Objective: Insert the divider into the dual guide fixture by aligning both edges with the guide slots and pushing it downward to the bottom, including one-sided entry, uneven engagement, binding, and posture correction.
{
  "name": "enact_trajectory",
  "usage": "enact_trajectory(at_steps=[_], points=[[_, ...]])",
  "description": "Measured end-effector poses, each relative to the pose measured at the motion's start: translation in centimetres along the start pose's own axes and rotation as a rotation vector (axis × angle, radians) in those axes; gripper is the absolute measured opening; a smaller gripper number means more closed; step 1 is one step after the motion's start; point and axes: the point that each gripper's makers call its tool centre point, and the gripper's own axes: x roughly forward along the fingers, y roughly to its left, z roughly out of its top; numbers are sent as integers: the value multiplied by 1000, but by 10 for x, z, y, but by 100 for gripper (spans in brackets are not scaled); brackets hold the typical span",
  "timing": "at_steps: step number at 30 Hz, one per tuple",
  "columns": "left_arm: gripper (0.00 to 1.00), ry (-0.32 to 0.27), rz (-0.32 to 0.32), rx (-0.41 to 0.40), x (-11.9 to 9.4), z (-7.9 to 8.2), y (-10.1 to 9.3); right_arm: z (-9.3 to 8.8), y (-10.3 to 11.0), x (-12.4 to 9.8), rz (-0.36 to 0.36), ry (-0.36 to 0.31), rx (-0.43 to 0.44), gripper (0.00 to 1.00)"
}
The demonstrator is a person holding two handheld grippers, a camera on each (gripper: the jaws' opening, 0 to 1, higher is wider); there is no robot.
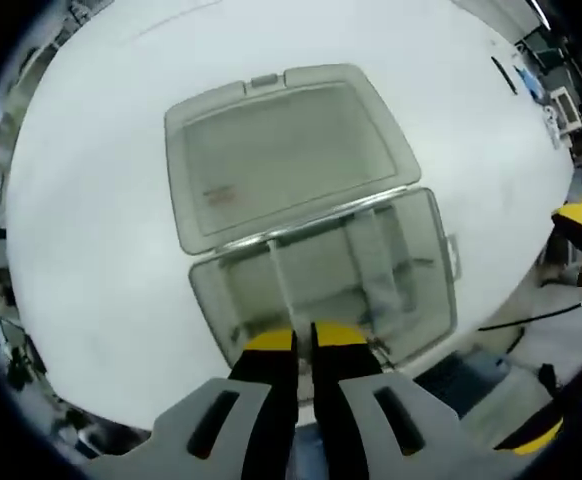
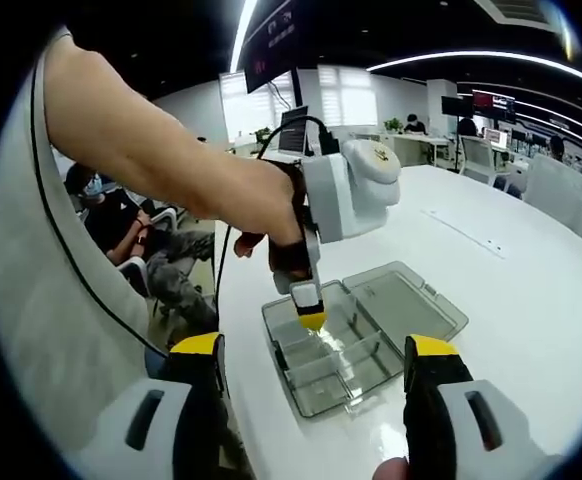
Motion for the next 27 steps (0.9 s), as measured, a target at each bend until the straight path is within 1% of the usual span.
enact_trajectory(at_steps=[7,14,20,27], points=[[0,11,19,12,3,1,1,-1,-1,-1,-2,1,1,71],[0,18,21,4,4,0,1,-2,-2,-1,-2,3,-1,71],[0,20,10,-18,6,0,2,-2,-3,0,-1,3,2,71],[0,21,9,-22,9,-1,2,-3,-4,1,0,4,6,71]])
